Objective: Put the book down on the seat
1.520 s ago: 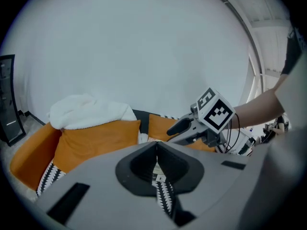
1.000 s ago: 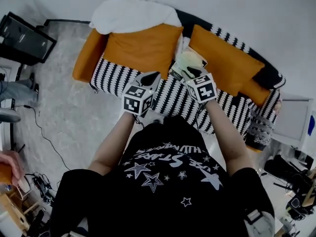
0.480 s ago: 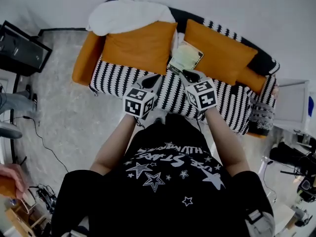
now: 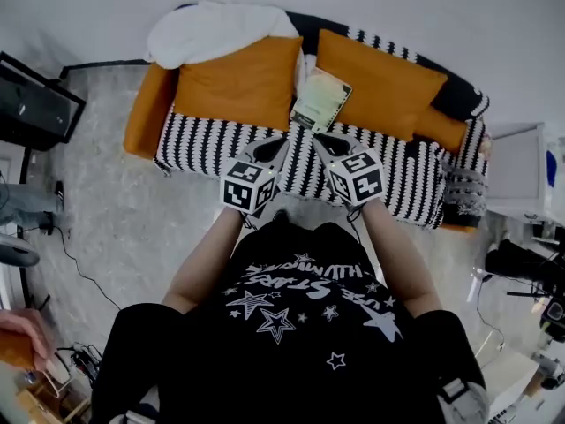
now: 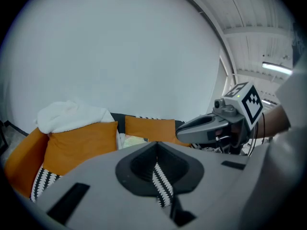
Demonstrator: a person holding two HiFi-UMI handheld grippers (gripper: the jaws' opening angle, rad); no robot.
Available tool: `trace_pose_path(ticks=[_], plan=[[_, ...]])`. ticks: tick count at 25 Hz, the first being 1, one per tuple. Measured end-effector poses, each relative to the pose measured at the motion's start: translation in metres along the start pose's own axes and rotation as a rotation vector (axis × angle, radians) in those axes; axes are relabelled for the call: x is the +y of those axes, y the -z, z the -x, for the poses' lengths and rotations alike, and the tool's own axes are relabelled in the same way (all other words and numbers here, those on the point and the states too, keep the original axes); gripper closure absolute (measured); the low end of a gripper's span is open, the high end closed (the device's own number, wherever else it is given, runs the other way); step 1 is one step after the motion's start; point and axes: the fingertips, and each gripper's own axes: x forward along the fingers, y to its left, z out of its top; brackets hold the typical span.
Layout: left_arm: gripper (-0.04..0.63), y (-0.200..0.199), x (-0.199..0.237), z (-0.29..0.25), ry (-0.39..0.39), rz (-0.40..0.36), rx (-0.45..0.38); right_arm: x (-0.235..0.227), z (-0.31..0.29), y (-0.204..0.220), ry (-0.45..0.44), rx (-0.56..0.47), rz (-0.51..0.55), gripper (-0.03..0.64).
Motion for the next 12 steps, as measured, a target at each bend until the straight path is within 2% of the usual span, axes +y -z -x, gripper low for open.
trace_pose_path(ticks=[5,12], plan=[[0.588,0.0,-0.011,0.007,-0.004,0.009,-0.008,0.005,0.015,0.001,-0.013,-0.033,-0.013,0.572],[0.588,0.025,-0.048,0.01,-0.01,-0.002,0.051,0.012,0.05,0.016,-0.027,-0.084,-0.054,0.575]])
